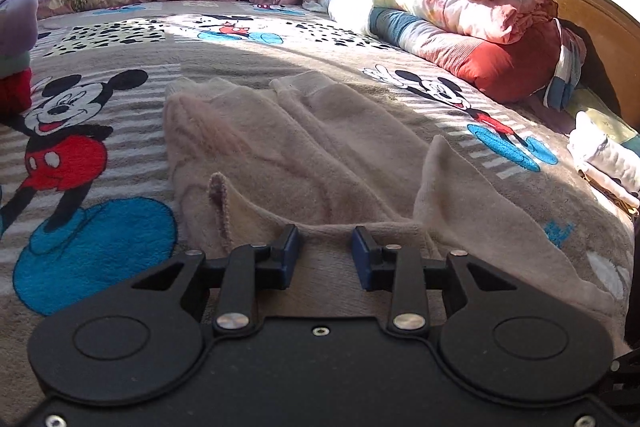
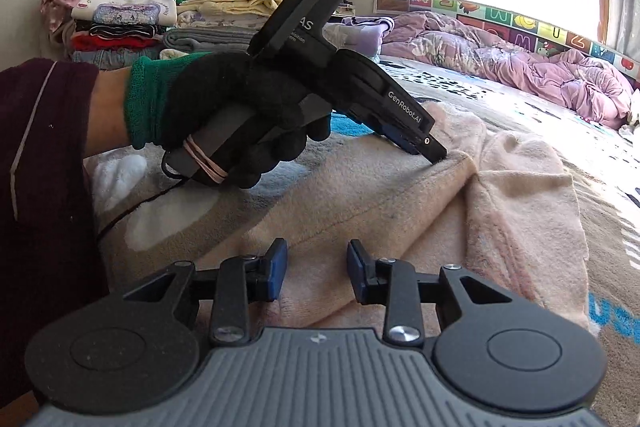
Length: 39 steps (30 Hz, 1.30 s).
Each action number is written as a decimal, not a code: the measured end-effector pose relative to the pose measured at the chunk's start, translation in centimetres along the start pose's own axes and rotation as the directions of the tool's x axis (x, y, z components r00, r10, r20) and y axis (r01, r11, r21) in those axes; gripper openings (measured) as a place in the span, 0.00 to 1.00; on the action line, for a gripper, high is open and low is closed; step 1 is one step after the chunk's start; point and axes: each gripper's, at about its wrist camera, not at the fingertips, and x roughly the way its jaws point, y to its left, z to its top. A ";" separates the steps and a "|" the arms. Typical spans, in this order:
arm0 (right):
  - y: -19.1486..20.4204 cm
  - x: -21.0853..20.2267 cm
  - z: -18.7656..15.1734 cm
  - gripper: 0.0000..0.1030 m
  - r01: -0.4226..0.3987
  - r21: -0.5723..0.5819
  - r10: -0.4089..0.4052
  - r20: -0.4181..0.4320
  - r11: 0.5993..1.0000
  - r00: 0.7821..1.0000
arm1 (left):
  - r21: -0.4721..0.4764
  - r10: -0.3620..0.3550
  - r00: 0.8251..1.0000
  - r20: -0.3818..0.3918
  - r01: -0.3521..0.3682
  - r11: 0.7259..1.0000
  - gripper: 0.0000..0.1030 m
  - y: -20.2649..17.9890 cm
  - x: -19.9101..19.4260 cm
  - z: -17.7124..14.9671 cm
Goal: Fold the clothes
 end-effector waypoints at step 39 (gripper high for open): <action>0.5 0.0 -0.1 0.34 0.020 -0.019 -0.019 0.009 1.000 1.000 | -0.058 0.107 0.993 0.038 -0.105 0.993 0.33 0.9 0.0 0.2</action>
